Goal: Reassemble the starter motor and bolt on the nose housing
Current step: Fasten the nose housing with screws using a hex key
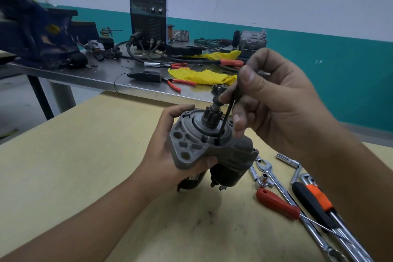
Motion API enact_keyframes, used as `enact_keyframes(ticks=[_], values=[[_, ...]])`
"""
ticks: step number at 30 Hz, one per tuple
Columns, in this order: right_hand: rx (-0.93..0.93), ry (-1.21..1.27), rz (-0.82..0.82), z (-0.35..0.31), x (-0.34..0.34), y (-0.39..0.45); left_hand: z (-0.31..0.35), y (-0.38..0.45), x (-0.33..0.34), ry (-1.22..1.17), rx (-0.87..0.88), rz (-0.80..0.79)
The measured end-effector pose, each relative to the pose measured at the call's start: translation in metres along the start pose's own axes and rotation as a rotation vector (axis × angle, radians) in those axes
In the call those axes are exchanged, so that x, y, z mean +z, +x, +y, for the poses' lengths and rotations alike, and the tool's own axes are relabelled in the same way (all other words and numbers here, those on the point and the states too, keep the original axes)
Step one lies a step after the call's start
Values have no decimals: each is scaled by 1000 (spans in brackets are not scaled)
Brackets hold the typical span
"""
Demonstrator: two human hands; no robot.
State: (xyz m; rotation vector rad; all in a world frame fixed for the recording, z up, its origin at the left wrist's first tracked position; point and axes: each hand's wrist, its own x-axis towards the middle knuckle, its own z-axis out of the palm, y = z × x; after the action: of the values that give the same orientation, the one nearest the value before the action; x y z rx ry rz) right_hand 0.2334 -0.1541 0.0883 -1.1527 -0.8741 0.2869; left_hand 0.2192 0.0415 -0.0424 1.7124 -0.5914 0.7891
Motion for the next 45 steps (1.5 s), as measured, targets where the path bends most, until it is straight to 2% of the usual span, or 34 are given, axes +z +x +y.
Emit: enact_keyframes(ticks=[5,8,11,17,21,32,40,45], values=[[-208,-162,263,14,6,-3,1,-1,1,-47,2,-34],[-319,-306,316,21,11,-7,3,-2,-1,-37,-22,-10],[-355,-402,281,22,13,-7,2,-1,-3,-50,-58,-6],[-222,-282,108,23,12,-8,1,-5,-9,-65,-86,-2],[-177,-289,146,29,14,-9,1,-7,-10,-65,-114,13],[-212,-321,285,38,17,-10,7,-4,-6,-84,-138,1],[-120,-262,80,30,13,-8,6,-6,-9,-84,-153,27],[-133,-336,84,30,13,-8,5,-7,-11,-94,-152,13]])
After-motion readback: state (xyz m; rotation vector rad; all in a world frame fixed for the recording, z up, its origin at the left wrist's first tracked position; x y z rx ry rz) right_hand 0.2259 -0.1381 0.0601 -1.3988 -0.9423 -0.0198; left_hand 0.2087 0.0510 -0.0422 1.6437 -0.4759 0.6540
